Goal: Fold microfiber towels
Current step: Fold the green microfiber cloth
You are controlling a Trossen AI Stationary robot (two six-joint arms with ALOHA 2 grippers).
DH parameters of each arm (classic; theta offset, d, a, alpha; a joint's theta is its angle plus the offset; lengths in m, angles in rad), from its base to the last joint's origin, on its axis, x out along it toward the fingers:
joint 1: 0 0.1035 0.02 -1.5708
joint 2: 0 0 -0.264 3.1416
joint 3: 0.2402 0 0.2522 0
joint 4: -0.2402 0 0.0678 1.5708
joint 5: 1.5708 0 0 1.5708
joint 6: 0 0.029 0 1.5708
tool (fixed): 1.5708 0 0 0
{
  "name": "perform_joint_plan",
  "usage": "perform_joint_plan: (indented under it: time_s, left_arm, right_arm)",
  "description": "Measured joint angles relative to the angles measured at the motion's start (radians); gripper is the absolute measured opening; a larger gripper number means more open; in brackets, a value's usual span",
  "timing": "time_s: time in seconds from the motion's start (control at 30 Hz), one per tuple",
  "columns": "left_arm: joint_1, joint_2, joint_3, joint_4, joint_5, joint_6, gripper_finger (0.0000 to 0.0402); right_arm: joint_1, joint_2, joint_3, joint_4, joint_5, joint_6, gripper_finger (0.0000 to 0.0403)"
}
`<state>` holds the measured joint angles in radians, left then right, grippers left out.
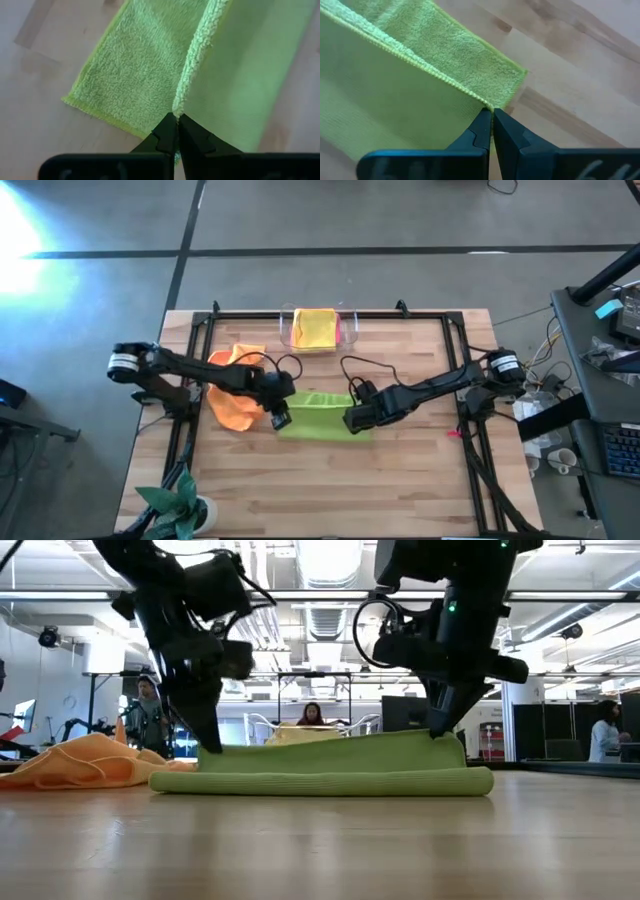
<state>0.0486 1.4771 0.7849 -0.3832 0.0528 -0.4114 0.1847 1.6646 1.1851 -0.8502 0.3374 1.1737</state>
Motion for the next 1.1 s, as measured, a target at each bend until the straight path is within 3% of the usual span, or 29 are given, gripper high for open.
perform_joint_plan:
  time_s: [0.33,0.6,0.77,0.87,1.1]
  left_arm:
    - [0.009,0.063,0.034,-0.001,-0.003,-0.001,0.0006]
    - [0.047,0.049,0.049,-0.004,-0.005,0.001,0.0083]
    - [0.078,0.016,0.083,-0.097,-0.007,0.012,0.0125]
    - [0.082,-0.015,0.119,-0.166,-0.007,0.065,0.0131]
    - [0.08,-0.09,0.146,-0.159,-0.007,0.086,0.0131]
  right_arm:
    - [-0.009,0.0,-0.016,0.002,0.002,-0.009,0.0008]
    - [-0.027,0.0,-0.018,0.0,0.01,-0.007,0.0008]
    - [-0.047,0.0,-0.018,0.003,0.013,-0.006,0.0008]
    - [-0.057,0.0,-0.018,0.005,0.013,-0.003,0.0008]
    - [-0.069,-0.007,-0.017,0.029,0.006,0.007,0.0008]
